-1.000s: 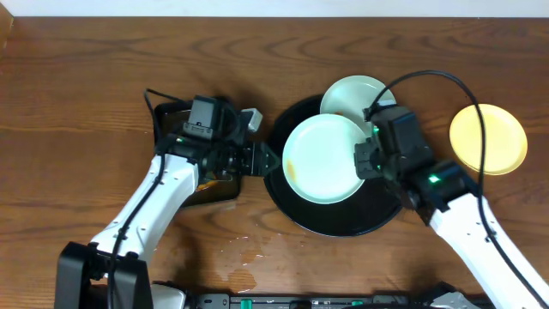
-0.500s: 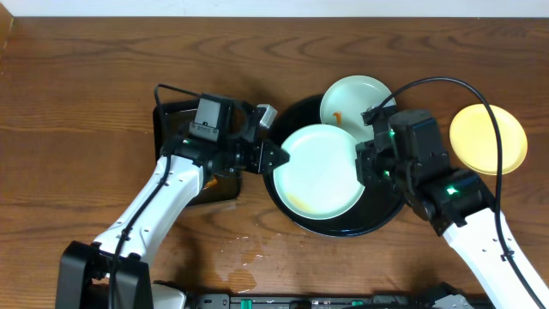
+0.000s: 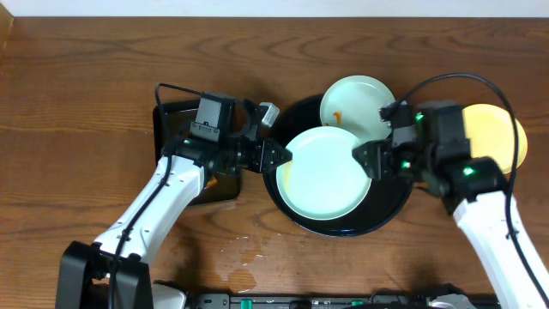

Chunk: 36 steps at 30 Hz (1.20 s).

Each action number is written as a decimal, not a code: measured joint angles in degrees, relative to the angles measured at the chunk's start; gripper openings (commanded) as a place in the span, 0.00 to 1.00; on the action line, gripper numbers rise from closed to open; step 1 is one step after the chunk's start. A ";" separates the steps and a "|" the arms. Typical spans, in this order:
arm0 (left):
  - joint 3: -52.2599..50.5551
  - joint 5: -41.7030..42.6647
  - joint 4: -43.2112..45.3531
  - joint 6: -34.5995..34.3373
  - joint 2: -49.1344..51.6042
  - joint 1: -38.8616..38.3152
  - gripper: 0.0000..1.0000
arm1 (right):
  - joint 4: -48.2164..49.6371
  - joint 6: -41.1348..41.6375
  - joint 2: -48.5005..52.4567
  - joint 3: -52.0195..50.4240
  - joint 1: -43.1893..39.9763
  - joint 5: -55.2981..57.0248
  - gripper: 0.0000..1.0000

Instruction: Clean dirty plates on tray and stack at the side

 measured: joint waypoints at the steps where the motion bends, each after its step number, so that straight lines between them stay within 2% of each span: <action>1: 0.00 0.02 0.11 0.00 0.00 0.00 0.07 | -0.15 -0.44 0.87 -0.02 -1.46 -3.50 0.36; 8: 0.00 0.02 1.14 0.00 0.00 0.00 0.08 | -0.39 -1.31 6.12 -0.02 -5.79 -22.97 0.35; 10: 0.00 0.07 1.38 0.00 0.00 0.00 0.07 | -0.42 -1.79 6.86 -0.02 -5.77 -26.86 0.24; 14: 0.00 0.24 1.75 0.42 0.00 0.00 0.07 | -0.50 -1.88 7.04 -0.02 -5.81 -29.42 0.08; 16: 0.00 0.92 1.92 0.59 -0.02 0.13 0.07 | -0.79 -2.01 7.21 -0.09 -6.14 -26.99 0.01; 18: 0.02 1.20 2.16 0.61 -0.22 0.15 0.09 | -1.01 -1.92 7.69 -0.31 -6.67 -25.92 0.01; 19: 0.02 1.09 2.08 0.61 -0.22 0.11 0.16 | -1.01 -1.88 7.80 -0.33 -6.67 -25.73 0.01; 21: 0.02 1.27 2.23 0.85 -0.17 0.07 0.41 | -0.92 -2.01 7.80 -0.31 -6.64 -25.29 0.01; 23: 0.02 1.16 2.10 0.35 -0.17 0.02 0.51 | -0.92 -2.08 7.80 -0.31 -6.64 -24.52 0.01; 26: 0.02 -1.46 0.66 0.28 -0.17 0.04 0.55 | -0.66 -2.08 7.80 -0.31 -6.45 -18.29 0.01; 32: 0.02 -8.41 -5.14 -1.16 -0.63 2.21 0.56 | 0.24 -1.88 7.76 -0.31 -6.43 -5.40 0.01; 36: 0.09 -18.62 -13.73 -4.42 -2.64 5.62 0.56 | 0.87 -1.53 6.88 -0.31 -5.33 1.55 0.01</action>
